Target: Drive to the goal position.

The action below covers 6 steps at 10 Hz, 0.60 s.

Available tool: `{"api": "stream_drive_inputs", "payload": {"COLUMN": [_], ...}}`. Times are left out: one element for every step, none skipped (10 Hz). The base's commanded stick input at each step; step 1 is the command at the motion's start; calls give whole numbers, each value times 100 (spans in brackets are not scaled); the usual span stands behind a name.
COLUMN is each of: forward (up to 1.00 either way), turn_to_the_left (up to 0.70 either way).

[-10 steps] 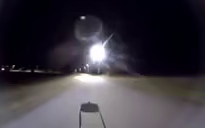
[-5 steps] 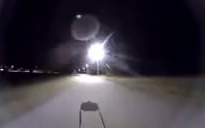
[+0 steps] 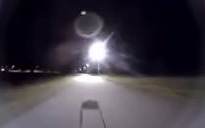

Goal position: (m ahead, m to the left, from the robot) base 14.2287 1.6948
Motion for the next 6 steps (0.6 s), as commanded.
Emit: {"api": "stream_drive_inputs", "payload": {"forward": [100,100,100,100,100,100], "turn_to_the_left": [27,19,6,17,27,21]}}
